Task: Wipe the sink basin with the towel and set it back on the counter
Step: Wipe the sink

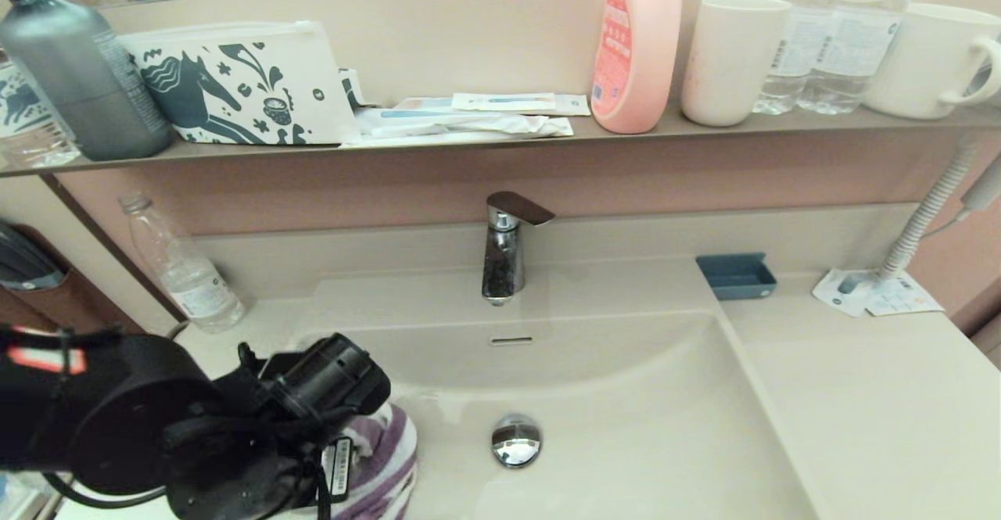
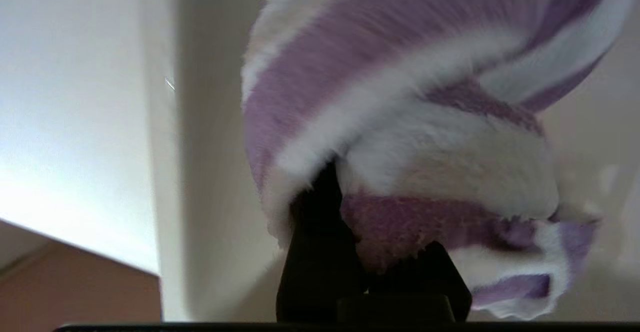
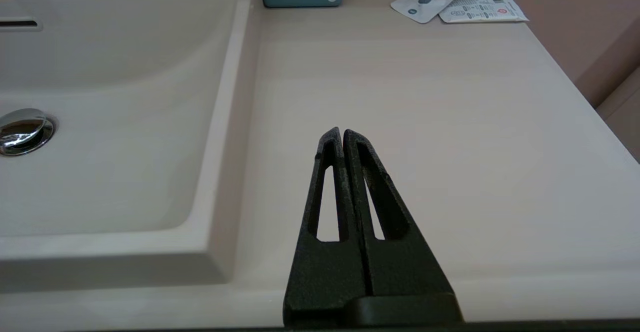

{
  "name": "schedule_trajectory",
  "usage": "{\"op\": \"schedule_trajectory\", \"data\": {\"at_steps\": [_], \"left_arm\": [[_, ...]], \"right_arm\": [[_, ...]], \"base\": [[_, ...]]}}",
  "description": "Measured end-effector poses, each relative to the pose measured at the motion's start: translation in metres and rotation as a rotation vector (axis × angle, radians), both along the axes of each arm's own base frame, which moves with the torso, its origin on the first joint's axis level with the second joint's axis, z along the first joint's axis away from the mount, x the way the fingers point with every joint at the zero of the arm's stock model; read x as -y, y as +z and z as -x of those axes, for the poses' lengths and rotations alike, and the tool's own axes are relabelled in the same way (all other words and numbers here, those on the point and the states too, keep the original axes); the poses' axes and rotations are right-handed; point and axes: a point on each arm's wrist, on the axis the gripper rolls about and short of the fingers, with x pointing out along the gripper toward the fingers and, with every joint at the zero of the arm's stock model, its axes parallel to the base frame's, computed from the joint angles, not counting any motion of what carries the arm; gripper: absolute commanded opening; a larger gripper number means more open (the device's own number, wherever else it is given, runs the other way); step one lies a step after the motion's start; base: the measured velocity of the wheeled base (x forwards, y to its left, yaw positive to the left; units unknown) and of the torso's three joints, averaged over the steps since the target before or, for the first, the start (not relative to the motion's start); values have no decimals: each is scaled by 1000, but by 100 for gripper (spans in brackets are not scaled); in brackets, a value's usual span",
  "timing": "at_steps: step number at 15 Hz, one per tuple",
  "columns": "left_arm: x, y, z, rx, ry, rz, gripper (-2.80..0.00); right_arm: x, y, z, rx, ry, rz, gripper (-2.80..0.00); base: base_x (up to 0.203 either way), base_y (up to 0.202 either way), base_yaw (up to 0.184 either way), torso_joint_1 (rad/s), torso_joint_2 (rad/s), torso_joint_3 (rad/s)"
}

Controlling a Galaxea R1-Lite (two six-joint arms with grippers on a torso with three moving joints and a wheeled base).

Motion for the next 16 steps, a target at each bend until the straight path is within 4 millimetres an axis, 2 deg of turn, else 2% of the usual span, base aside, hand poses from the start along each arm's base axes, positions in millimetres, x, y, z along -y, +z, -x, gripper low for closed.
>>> {"op": "schedule_trajectory", "data": {"at_steps": [2, 4, 9, 16], "left_arm": [[-3, -26, 7, -106, 45, -35, -280], [-3, -39, 12, -118, 67, -40, -280], [13, -27, 6, 114, 19, 101, -280], [71, -23, -6, 484, -72, 271, -280]], "right_arm": [[0, 0, 0, 0, 0, 0, -280], [0, 0, 0, 0, 0, 0, -280], [0, 0, 0, 0, 0, 0, -280], [0, 0, 0, 0, 0, 0, -280]], "base": [[0, 0, 0, 0, 0, 0], [0, 0, 0, 0, 0, 0], [0, 0, 0, 0, 0, 0], [0, 0, 0, 0, 0, 0]]}}
